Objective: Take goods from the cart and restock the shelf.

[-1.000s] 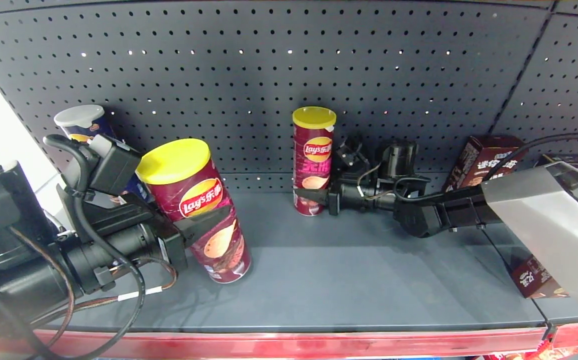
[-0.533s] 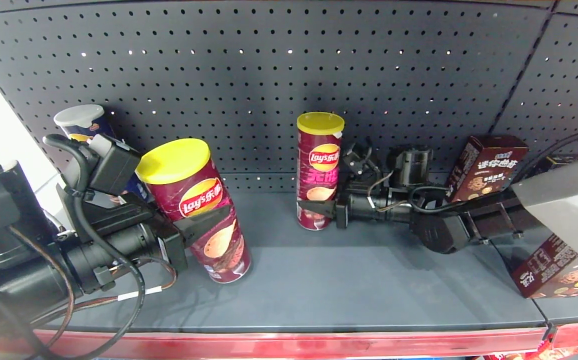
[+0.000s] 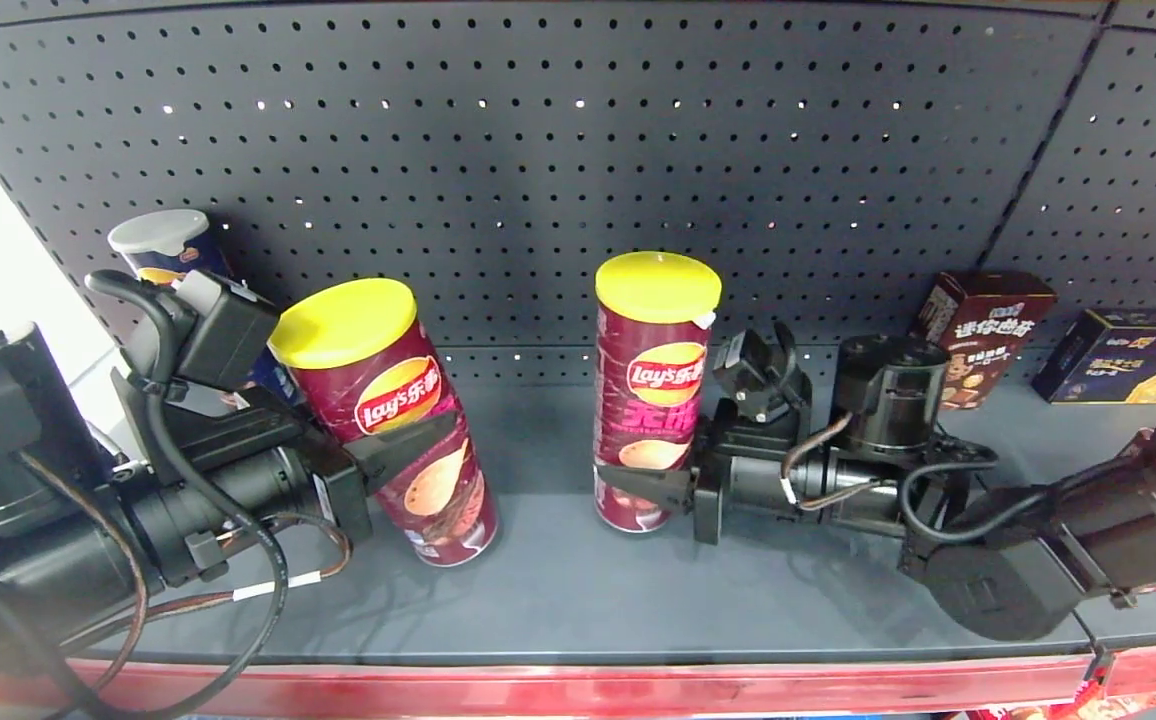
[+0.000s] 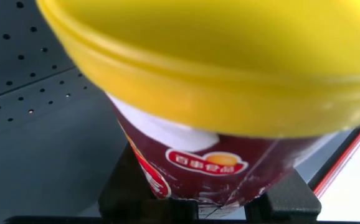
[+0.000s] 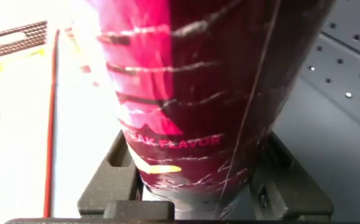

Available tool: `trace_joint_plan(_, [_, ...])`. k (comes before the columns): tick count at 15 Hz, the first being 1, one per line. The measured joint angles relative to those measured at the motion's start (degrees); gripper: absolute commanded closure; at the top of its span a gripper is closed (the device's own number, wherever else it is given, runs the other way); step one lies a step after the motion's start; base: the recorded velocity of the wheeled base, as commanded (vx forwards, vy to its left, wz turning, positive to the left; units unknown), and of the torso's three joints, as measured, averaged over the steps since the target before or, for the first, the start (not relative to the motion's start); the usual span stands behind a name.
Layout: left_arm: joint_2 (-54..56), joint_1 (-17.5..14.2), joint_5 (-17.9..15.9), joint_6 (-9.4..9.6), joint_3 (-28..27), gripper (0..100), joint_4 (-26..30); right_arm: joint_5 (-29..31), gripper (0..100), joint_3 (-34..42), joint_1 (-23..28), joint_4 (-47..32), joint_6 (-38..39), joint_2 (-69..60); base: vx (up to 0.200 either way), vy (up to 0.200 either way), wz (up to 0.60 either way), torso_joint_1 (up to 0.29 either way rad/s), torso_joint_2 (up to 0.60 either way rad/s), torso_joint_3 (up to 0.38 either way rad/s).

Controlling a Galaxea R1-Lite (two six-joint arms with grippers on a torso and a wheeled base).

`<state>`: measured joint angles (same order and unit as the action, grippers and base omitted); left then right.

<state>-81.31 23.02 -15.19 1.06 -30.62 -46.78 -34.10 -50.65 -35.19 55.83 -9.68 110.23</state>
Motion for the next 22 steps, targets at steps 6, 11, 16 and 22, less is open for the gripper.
trace_joint_plan(6, [0.1,-0.7,0.0,0.00,1.0,100,0.0,0.6,100,11.8,-3.2,8.6,-0.1,-2.0,0.000,0.000,0.00,0.000,0.00,0.000])
trace_joint_plan(11, [0.1,-0.9,0.0,0.00,1.5,100,0.0,0.4,100,14.9,-3.0,11.2,-0.1,-1.5,0.000,0.000,0.00,0.000,0.00,0.000])
trace_joint_plan(16, [0.2,-1.0,0.0,0.00,1.8,100,0.0,0.4,100,15.0,-2.6,11.4,-0.3,-0.7,0.000,0.000,0.00,0.000,0.00,0.000])
trace_joint_plan(22, [1.2,-0.9,0.0,0.00,2.8,100,0.0,2.2,0,15.0,-2.3,11.2,-0.6,-0.4,0.000,0.000,0.00,0.000,0.00,0.000])
